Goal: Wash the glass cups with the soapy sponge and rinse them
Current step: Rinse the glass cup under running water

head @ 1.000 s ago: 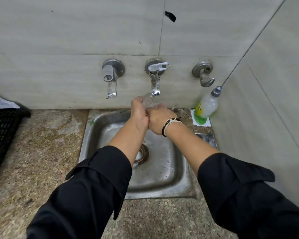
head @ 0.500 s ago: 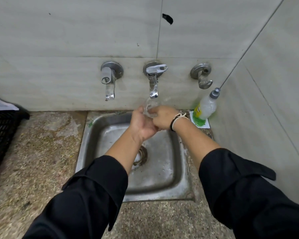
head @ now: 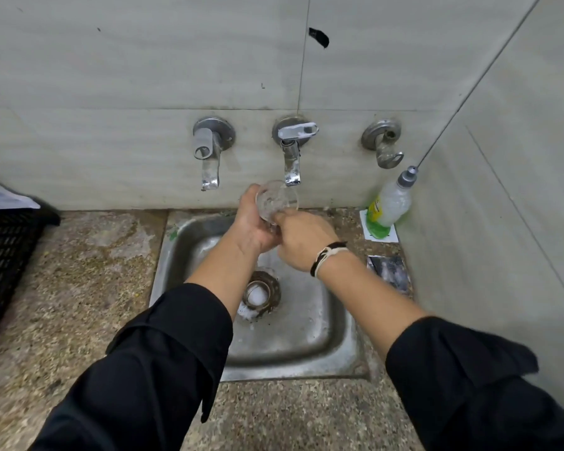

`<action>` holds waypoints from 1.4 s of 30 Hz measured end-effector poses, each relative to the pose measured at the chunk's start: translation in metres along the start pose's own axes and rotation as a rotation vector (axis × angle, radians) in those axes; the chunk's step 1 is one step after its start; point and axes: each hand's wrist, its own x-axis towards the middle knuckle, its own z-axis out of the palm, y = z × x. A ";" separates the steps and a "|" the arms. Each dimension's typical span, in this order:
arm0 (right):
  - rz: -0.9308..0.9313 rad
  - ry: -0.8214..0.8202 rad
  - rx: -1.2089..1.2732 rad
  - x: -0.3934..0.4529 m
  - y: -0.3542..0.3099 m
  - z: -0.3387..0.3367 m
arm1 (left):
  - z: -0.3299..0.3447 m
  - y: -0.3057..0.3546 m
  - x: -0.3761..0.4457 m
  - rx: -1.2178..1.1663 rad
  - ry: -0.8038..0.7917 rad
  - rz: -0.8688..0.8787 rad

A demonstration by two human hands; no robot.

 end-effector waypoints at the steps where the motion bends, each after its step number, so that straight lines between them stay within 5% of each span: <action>1: 0.022 -0.003 0.060 -0.001 -0.003 0.008 | 0.003 -0.003 0.000 -0.018 0.000 0.020; 5: 0.079 -0.047 0.113 0.005 -0.003 0.012 | 0.004 -0.013 0.006 -0.052 0.015 0.121; 14: 0.037 -0.114 0.053 -0.005 0.009 0.017 | -0.005 -0.019 0.004 -0.013 0.019 -0.004; 24: 0.031 -0.167 0.321 -0.002 -0.006 0.010 | -0.008 -0.029 0.007 -0.183 0.053 0.241; 31: 0.003 -0.057 0.266 -0.003 -0.002 -0.004 | -0.002 -0.034 0.002 -0.209 -0.027 0.229; 38: -0.124 0.043 -0.211 0.005 0.038 -0.017 | 0.008 -0.006 -0.013 0.013 -0.038 0.019; 42: -0.086 0.048 -0.102 -0.008 0.015 -0.006 | 0.018 0.000 -0.011 -0.053 0.020 0.101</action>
